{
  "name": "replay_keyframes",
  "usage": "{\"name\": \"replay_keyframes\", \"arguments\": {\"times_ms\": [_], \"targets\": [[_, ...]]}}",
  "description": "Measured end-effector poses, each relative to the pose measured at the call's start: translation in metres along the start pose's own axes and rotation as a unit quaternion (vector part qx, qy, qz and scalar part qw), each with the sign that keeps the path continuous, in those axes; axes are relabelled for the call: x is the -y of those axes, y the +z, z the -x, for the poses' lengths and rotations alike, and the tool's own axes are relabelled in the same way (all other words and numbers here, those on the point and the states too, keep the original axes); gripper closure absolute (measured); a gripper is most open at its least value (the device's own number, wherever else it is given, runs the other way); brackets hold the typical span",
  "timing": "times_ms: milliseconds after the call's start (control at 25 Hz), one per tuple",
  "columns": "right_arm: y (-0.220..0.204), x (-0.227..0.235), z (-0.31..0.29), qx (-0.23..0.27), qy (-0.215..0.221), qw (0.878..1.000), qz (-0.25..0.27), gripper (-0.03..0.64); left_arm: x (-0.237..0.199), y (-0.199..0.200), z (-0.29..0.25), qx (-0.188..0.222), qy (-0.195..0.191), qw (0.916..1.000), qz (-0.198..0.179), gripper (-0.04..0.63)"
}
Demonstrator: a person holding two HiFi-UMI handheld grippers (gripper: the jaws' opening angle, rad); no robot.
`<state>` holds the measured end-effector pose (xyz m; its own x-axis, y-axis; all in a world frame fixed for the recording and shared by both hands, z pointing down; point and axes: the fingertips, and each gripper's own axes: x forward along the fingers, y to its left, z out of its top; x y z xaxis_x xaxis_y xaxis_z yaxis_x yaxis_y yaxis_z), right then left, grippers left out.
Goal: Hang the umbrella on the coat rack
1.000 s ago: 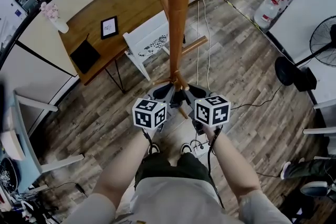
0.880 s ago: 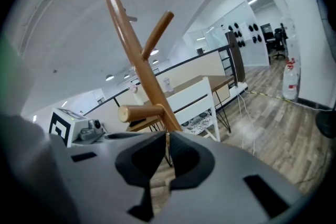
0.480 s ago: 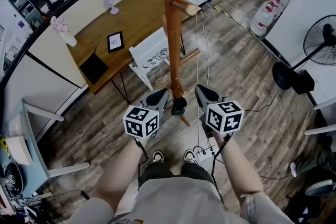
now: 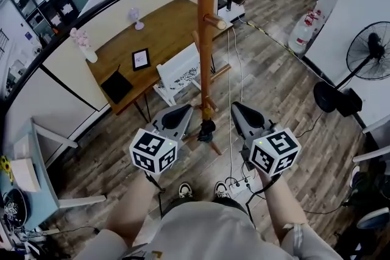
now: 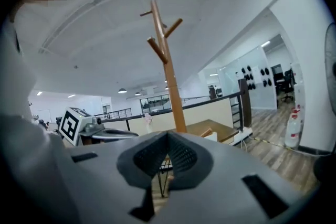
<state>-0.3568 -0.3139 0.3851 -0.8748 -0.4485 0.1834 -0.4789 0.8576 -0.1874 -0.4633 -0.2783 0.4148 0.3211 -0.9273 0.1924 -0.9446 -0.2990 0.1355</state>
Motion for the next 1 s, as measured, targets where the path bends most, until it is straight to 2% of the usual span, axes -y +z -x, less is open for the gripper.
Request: {"name": "replay_keyframes", "arguments": {"times_ms": [280,560,680,840,1000], "targets": [[0.029,-0.041,0.036,0.032,0.023,0.999,0.017,0.612,0.026,0.03,0.039,0.022,-0.008,0.9988,-0.043,0.586],[0.015,-0.072,0.055,0.015,0.063,0.998,0.007,0.612,0.039,0.034,0.067,0.019,0.002,0.9973,-0.071,0.586],[0.008,-0.082,0.054,0.004,0.068,0.998,0.006,0.612,0.038,0.028,0.074,0.01,-0.001,0.998,-0.062,0.586],[0.0,-0.088,0.051,-0.006,0.07,0.998,0.003,0.612,0.031,0.025,0.079,0.011,-0.002,0.9996,-0.027,0.586],[-0.001,-0.084,0.05,-0.01,0.058,0.998,0.021,0.612,0.028,0.028,0.079,0.013,0.006,0.9994,-0.03,0.586]]}}
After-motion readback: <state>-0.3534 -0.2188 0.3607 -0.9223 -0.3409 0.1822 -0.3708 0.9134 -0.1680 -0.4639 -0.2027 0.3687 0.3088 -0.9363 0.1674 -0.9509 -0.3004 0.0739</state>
